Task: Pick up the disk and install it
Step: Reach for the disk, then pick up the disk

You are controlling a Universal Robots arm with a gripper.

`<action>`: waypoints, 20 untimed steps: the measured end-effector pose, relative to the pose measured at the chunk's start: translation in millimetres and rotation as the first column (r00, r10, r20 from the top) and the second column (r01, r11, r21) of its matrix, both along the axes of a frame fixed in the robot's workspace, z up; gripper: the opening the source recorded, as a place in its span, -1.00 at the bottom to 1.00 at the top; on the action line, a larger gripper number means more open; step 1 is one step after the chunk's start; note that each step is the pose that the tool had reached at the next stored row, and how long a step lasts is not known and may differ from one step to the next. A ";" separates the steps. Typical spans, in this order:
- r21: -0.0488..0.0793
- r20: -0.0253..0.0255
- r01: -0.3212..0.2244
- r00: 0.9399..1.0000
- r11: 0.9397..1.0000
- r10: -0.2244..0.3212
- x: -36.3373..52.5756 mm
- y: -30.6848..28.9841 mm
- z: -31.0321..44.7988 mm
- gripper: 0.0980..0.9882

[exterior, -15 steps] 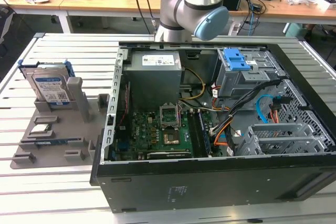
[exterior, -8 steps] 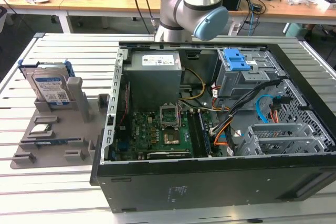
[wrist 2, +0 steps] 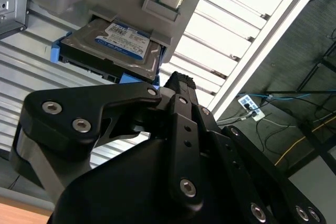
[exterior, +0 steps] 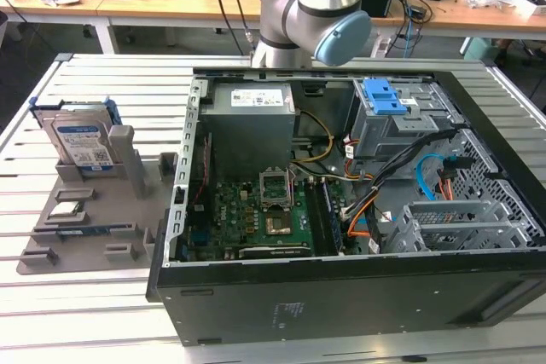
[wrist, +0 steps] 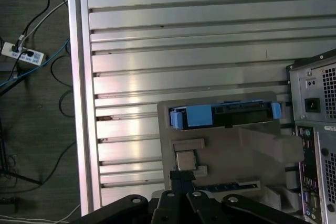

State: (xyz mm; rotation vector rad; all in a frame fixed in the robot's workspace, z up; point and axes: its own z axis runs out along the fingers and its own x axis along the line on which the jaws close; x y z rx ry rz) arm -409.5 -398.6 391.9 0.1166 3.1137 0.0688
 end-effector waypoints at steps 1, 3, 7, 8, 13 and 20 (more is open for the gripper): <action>0.000 0.000 0.000 1.000 1.000 0.000 0.0 0.0 0.0 -0.98; 0.000 0.000 0.000 1.000 1.000 0.000 -0.1 0.0 0.0 -0.98; 0.000 0.000 0.000 1.000 1.000 0.000 -0.2 0.0 0.0 -0.98; 0.000 0.000 0.000 1.000 1.000 0.000 -0.2 0.0 0.0 -0.98; 0.000 0.000 -0.061 0.998 0.998 0.061 -0.3 0.0 0.0 -0.98; 0.000 0.000 -0.232 0.973 0.973 0.232 -0.2 0.1 0.0 -0.98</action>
